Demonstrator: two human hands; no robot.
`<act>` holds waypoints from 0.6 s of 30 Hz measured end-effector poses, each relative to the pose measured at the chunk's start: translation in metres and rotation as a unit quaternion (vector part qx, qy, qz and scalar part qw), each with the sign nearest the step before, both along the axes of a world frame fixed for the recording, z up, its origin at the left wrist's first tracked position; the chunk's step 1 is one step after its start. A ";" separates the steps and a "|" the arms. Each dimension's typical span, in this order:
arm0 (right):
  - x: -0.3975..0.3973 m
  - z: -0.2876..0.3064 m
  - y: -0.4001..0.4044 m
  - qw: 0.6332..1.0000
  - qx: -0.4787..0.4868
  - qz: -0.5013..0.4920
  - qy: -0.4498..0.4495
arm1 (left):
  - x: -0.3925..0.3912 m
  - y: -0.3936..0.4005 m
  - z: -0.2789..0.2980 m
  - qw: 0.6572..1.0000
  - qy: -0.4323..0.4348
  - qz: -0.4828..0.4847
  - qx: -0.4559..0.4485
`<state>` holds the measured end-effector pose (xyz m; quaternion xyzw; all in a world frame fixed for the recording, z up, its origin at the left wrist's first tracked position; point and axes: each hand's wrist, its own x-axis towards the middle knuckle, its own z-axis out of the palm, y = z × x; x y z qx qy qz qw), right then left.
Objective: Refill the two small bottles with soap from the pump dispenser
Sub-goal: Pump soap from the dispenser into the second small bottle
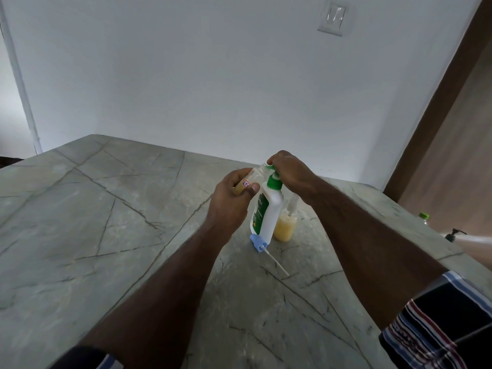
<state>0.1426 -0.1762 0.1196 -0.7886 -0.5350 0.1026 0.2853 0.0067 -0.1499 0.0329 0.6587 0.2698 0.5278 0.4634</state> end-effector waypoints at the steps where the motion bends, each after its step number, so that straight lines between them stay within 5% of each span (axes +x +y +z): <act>1: 0.000 -0.001 0.001 1.000 0.000 0.001 -0.003 | 0.000 0.001 0.000 1.000 0.002 0.003 0.002; 18: 0.001 -0.003 0.000 1.000 0.004 0.004 -0.001 | 0.003 0.003 -0.001 1.000 0.020 0.013 0.001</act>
